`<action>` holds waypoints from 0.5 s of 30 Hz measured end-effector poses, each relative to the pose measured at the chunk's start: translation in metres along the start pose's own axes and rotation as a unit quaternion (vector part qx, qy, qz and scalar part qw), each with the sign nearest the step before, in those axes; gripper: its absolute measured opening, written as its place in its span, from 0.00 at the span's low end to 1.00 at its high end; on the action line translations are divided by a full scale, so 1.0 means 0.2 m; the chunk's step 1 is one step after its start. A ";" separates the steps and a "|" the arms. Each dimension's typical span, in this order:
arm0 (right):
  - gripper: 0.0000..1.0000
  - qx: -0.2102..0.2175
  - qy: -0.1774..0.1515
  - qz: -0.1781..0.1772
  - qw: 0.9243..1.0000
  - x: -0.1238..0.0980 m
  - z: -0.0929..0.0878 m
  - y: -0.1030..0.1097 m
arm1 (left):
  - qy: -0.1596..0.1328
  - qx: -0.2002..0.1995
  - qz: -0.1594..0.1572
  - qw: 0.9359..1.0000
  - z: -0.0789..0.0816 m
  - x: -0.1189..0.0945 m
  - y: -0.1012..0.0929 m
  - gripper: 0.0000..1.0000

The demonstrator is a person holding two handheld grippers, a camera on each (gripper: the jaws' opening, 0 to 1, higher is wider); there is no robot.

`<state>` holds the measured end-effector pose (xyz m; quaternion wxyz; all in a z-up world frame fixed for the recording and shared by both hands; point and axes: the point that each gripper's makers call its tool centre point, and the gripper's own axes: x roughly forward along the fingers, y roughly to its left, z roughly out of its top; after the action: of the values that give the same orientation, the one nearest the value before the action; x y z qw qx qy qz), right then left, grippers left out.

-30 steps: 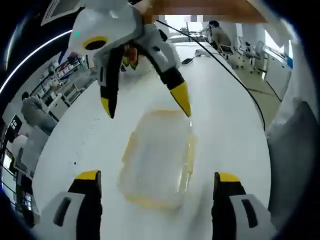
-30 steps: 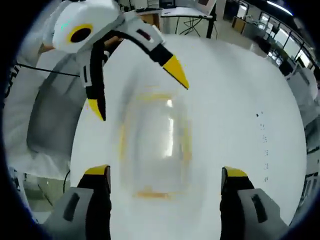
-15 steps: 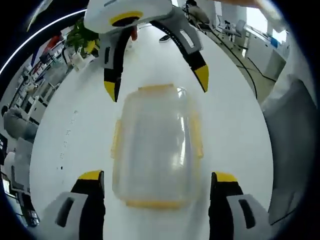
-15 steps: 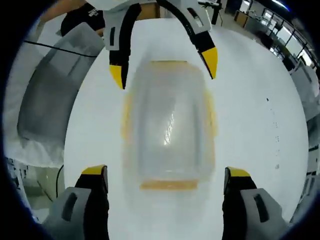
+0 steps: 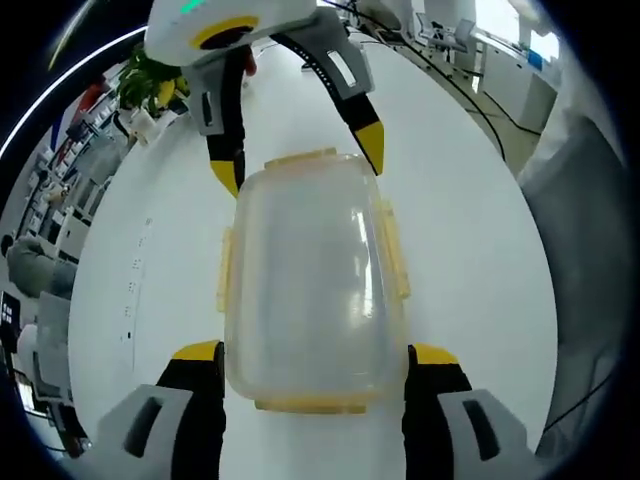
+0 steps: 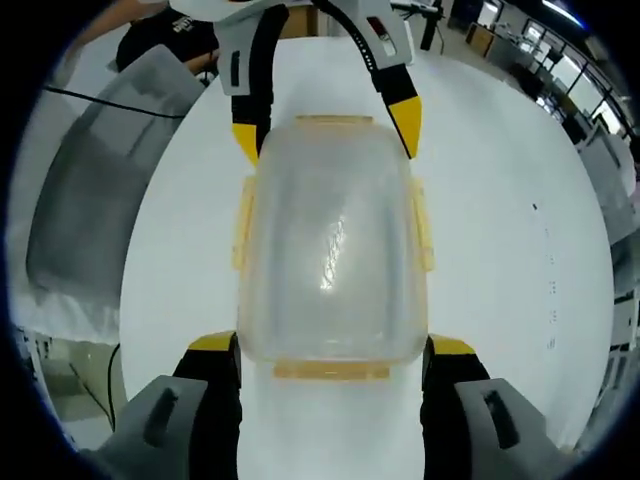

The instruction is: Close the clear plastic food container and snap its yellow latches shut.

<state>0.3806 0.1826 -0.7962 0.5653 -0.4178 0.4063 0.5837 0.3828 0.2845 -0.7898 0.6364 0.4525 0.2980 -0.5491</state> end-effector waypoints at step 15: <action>0.71 -0.013 -0.024 0.003 1.000 0.09 0.24 -0.10 | 0.024 0.001 0.006 1.000 -0.25 -0.10 0.06 0.69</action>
<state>0.3996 0.2349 -0.7980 0.5676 -0.4103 0.3862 0.6003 0.3965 0.3387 -0.7901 0.6318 0.4678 0.3099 -0.5347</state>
